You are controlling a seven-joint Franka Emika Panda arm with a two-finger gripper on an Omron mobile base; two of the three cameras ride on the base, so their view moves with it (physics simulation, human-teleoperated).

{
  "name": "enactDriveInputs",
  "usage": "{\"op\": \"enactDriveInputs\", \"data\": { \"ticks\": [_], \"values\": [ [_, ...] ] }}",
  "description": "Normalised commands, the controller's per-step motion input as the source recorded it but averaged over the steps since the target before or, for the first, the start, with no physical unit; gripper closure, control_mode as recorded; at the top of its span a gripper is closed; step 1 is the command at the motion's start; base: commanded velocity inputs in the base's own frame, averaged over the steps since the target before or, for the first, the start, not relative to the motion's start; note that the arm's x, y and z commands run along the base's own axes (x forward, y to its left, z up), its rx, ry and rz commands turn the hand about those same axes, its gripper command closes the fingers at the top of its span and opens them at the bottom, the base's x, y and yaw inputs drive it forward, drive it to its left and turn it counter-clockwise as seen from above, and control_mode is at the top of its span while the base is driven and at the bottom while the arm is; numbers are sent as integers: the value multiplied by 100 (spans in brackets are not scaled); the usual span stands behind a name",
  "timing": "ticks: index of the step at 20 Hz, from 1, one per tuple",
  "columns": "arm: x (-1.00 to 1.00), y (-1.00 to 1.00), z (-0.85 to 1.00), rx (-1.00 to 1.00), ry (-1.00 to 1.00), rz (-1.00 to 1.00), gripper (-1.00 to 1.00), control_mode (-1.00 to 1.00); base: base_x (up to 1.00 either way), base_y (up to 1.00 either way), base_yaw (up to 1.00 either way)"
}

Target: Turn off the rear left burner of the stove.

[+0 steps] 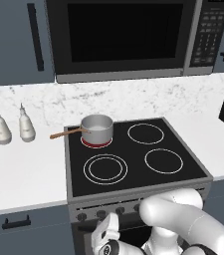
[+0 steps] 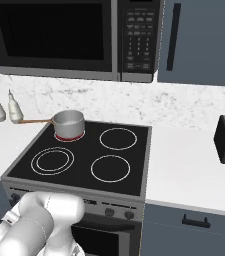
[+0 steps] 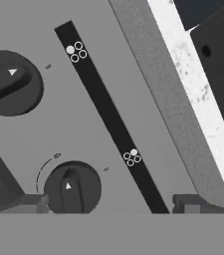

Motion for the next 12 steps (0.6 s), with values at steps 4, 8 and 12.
{"op": "enactDriveInputs", "data": {
  "ticks": [4, 8, 12],
  "values": [
    [1, -2, -17, 14, -7, 0, -100, -100, 0, 0, 0],
    [0, 0, 0, 4, 0, 0, -100, -100, 0, 0, 0],
    [0, 2, 0, 0, 0, 0, -100, -100, 0, 0, 0]
  ]
}}
